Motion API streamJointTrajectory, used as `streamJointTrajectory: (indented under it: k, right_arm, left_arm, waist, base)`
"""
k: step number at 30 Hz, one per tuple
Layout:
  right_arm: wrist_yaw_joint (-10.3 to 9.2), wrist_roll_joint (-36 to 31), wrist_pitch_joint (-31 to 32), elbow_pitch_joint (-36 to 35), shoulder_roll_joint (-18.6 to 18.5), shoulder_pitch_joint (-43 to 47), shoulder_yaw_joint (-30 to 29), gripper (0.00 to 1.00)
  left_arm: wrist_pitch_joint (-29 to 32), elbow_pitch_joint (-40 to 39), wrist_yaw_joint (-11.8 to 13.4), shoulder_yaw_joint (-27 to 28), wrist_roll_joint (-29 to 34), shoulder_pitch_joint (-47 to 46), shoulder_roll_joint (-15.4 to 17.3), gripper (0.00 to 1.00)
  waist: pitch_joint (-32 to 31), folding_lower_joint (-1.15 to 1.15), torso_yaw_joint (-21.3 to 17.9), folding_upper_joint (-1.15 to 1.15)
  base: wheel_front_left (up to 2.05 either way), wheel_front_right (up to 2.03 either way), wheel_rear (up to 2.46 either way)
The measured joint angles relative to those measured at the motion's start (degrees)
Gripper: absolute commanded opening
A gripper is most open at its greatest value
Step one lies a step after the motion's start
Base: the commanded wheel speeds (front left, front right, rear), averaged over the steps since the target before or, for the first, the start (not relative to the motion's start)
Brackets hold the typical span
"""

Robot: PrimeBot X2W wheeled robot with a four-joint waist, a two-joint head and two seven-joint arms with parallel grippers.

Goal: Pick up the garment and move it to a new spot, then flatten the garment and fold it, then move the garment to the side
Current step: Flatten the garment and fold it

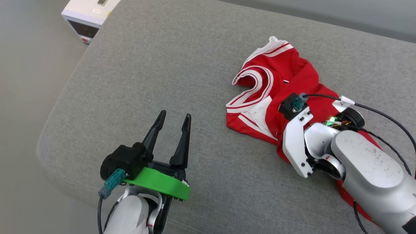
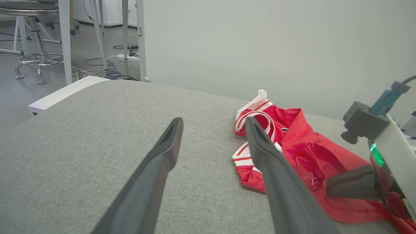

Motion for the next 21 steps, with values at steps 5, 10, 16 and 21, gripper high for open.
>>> streamJointTrajectory:
  k: [5, 10, 16, 21]
  right_arm:
    - [0.02, 4.8, -0.6, -4.6, -4.0, 1.3, 3.9, 0.0]
    - [0.04, 9.5, -0.8, -10.1, -9.4, 4.7, 4.5, 0.0]
    - [0.04, 13.8, 1.4, -16.8, -18.0, 10.4, 2.1, 0.0]
    - [0.04, 15.3, 4.9, -19.1, -25.0, 15.5, -2.2, 0.0]
  left_arm:
    - [0.0, 0.4, 0.0, 0.8, 0.1, 0.1, -0.1, 1.0]
    - [0.0, 0.7, 0.0, 1.5, 0.3, 0.4, -0.1, 1.0]
    - [0.0, 1.1, 0.0, 1.8, 0.8, 1.7, -0.1, 1.0]
    - [0.0, 1.5, 0.0, 1.7, 1.0, 2.6, -0.1, 1.0]
  waist:
    - [-1.6, 0.0, -1.8, 0.0]
    - [-3.9, 0.0, -4.1, 0.0]
    - [-6.8, 0.0, -7.5, 0.0]
    - [-8.4, 0.0, -10.4, 0.0]
  base:
    - [0.0, 0.0, 0.0]
    - [0.0, 0.0, 0.0]
    - [0.0, 0.0, 0.0]
    - [0.0, 0.0, 0.0]
